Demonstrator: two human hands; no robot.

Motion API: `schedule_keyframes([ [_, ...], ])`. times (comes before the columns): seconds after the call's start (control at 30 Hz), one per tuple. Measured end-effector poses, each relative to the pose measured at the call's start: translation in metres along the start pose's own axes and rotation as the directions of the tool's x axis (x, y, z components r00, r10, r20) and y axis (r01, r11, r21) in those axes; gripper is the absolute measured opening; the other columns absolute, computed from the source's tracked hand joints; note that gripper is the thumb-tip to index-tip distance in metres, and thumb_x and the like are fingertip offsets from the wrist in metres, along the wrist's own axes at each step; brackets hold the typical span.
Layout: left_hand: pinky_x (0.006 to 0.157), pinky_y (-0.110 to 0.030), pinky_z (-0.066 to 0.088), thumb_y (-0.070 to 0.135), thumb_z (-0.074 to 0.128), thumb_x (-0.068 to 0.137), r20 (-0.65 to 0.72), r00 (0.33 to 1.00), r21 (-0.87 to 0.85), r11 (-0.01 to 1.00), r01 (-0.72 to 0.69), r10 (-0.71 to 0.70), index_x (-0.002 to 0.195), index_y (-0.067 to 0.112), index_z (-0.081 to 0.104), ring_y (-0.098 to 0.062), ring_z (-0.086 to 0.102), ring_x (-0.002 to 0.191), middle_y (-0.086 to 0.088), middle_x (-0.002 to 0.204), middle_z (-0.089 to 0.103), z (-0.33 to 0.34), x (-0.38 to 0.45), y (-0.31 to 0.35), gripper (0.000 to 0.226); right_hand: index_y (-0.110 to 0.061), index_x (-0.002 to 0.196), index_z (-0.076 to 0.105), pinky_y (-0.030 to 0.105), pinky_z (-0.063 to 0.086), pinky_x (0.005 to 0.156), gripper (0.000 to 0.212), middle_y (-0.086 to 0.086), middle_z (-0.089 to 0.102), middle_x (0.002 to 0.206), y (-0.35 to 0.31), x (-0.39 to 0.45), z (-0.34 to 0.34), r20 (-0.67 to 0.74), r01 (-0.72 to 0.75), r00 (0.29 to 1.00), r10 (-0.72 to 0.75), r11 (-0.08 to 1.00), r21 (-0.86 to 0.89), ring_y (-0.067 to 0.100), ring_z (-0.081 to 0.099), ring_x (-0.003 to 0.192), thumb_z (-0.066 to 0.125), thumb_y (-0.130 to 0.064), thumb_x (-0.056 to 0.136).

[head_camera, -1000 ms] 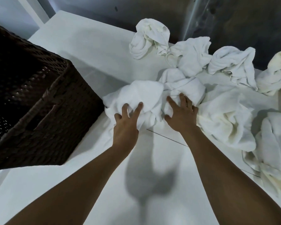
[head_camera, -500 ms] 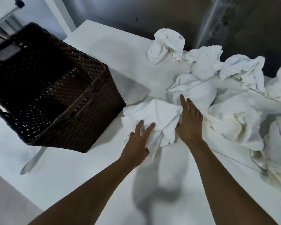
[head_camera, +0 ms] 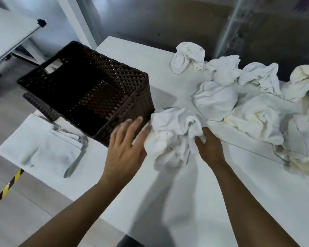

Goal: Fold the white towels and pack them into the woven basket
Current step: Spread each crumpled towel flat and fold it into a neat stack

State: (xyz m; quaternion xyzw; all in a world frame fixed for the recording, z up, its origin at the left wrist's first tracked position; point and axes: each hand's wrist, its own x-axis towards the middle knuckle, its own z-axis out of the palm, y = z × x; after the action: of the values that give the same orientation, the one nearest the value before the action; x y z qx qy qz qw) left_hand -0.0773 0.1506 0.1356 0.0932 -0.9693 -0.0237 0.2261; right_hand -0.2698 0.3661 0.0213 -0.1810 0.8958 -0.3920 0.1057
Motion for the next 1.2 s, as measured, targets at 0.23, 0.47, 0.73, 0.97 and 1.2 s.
schedule_keyframes([
  [0.23,0.121,-0.053,0.024,-0.01,0.057,0.085,0.138,0.979,0.058,0.988,0.146,-0.153,0.146,0.008,0.048,-0.042,0.039,0.139,-0.014,0.136,0.059,-0.012,-0.042,-0.081,0.064,-0.015,0.104,0.056,0.031,0.036,0.063,0.007,0.001,0.062,0.081,-0.035,-0.052,-0.002,-0.116,-0.091,0.988,0.097,0.994,0.056,0.023,0.055,0.072,0.056,-0.013,0.097],
  [0.47,0.121,-0.059,0.02,-0.026,0.052,0.068,0.167,0.984,-0.062,0.996,0.07,-0.059,0.137,0.001,0.056,-0.048,0.032,0.143,-0.025,0.138,0.053,0.009,-0.028,-0.087,0.074,-0.017,0.102,0.055,0.016,0.035,0.06,0.01,-0.013,0.056,0.078,-0.052,-0.097,-0.024,-0.24,-0.106,0.963,0.12,0.992,0.069,-0.001,0.055,0.072,0.056,-0.01,0.096],
  [0.73,0.111,-0.057,0.036,0.007,0.074,0.077,0.199,0.978,-0.109,0.991,0.078,-0.055,0.117,0.009,0.066,-0.046,0.043,0.135,-0.021,0.137,0.056,0.013,-0.008,-0.051,0.04,-0.026,0.091,0.066,0.014,0.045,0.061,0.009,-0.01,0.068,0.083,-0.093,-0.127,-0.056,-0.143,-0.166,0.968,0.207,0.953,0.255,-0.005,0.059,0.07,0.066,-0.02,0.096],
  [0.97,0.103,-0.032,0.037,0.068,0.064,0.077,0.517,0.761,-0.637,0.77,0.038,0.391,0.142,0.038,0.044,-0.011,0.045,0.121,0.014,0.135,0.052,-0.009,-0.044,0.04,0.074,-0.011,0.092,0.072,0.018,0.05,0.069,0.014,0.001,0.075,0.089,-0.156,-0.136,-0.086,-0.26,-0.157,0.922,0.285,0.893,0.421,0.01,0.069,0.08,0.079,-0.022,0.087],
  [1.2,0.055,-0.02,0.037,0.027,0.05,0.104,0.369,0.872,-0.805,0.58,0.128,0.32,0.105,0.027,0.059,-0.011,0.048,0.057,0.013,0.063,0.052,-0.027,-0.046,0.044,0.009,-0.01,0.102,0.069,0.019,0.049,0.057,0.034,-0.001,0.069,0.088,-0.187,-0.159,-0.107,-0.283,-0.249,0.817,0.503,0.749,0.614,0.011,0.064,0.072,0.085,-0.03,0.08],
])
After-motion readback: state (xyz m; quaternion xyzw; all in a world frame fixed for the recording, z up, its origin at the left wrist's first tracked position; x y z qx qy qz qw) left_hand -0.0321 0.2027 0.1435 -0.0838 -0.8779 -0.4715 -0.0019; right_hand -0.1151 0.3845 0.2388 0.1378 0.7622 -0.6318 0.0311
